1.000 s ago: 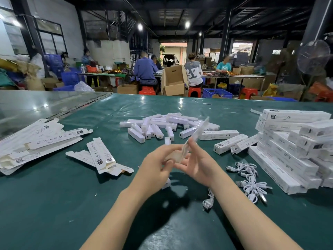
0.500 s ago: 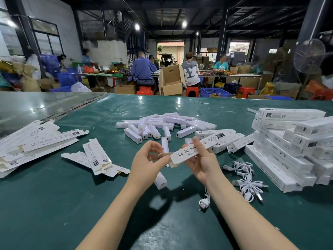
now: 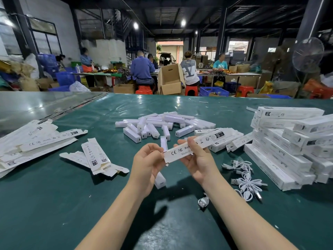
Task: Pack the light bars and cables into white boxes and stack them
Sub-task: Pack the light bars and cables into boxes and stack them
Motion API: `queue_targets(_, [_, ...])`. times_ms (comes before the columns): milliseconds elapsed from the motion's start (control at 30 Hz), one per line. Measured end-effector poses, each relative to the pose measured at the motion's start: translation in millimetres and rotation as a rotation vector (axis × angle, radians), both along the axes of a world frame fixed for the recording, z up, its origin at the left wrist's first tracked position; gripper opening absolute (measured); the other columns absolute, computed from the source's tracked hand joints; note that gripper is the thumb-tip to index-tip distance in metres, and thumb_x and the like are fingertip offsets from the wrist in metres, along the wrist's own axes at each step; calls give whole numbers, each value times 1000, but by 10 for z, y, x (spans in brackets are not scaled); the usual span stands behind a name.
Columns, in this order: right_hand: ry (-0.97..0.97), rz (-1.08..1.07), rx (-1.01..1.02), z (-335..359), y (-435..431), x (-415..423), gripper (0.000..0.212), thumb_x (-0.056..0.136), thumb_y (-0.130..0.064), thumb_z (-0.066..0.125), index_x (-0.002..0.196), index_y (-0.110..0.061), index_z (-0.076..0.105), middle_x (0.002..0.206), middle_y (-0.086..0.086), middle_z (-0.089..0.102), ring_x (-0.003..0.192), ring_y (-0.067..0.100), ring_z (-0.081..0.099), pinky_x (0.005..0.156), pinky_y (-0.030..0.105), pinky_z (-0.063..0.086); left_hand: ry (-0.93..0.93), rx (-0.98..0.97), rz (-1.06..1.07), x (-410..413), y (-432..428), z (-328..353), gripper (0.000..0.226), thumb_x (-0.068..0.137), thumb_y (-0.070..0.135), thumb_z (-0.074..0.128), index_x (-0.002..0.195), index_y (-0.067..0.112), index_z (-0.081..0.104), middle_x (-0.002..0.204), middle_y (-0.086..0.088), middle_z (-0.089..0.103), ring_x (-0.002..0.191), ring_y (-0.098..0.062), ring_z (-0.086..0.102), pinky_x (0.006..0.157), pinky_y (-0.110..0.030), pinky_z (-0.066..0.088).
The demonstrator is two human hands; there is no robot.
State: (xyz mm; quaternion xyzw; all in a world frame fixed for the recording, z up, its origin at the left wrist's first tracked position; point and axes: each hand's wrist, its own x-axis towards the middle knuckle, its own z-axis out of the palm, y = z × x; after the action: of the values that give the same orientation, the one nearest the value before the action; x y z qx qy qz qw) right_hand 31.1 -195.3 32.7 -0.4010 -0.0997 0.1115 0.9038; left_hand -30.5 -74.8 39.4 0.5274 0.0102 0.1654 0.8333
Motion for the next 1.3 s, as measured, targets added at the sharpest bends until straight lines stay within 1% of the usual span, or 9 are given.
queue_targets(167, [38,11,18,-5,21,-30,17,66,-15,64,80,-13,53,64,7,70,57,18,68,51,29,57,-12,179,50,-21,-31,16,13,54,2,58,61,10,50,51,10,56,75,-25,51,79,-38,41])
queue_targets(333, [130,15,106,9,84,-59,6,83,-11,58,80,-12,53,63,9,70,55,17,68,46,27,54,-70,224,60,-9,-13,33,22,54,4,53,46,23,62,57,13,59,60,-4,57,64,-19,46])
queue_targets(467, [153,28,122,37,98,-82,7,84,-12,58,80,-10,53,63,10,70,55,17,68,45,27,54,-112,225,54,12,9,10,19,55,2,51,56,18,61,57,12,62,56,-1,57,59,-12,46])
queue_targets(633, [174,31,136,37,124,-110,9,79,-13,62,81,-12,53,63,10,69,55,17,68,46,28,54,-142,263,131,35,9,-22,20,56,4,51,74,13,50,54,17,55,54,-2,49,57,-15,44])
queue_targets(800, [170,56,149,50,178,-144,29,59,-22,68,82,-11,54,62,8,68,56,16,68,48,29,56,-148,407,238,0,-18,-27,27,70,-8,59,69,13,42,49,17,46,47,0,39,47,-8,33])
queue_targets(867, [188,35,175,56,205,-148,32,58,-24,69,83,-12,55,62,5,67,56,16,68,48,28,55,-161,446,254,-12,-3,-11,31,75,-16,56,70,12,43,53,16,48,49,2,42,49,-6,35])
queue_targets(1033, [260,-19,284,111,154,-120,23,67,-25,68,82,-11,57,58,3,67,50,16,67,41,23,51,-246,385,125,-68,-1,23,21,64,5,63,82,12,57,79,2,65,74,-8,62,65,-20,52])
queue_targets(1133, [295,-38,294,114,123,-100,16,83,-25,62,78,-11,56,53,1,66,45,14,64,39,22,50,-259,356,99,-88,40,33,22,64,-3,58,82,9,58,79,4,72,76,-12,69,66,-25,56])
queue_targets(1300, [325,-6,250,94,113,-108,17,80,-25,65,79,-9,59,56,4,67,48,16,66,40,23,51,-206,488,174,-86,101,18,28,74,-12,68,70,12,54,74,1,72,71,-11,69,66,-25,57])
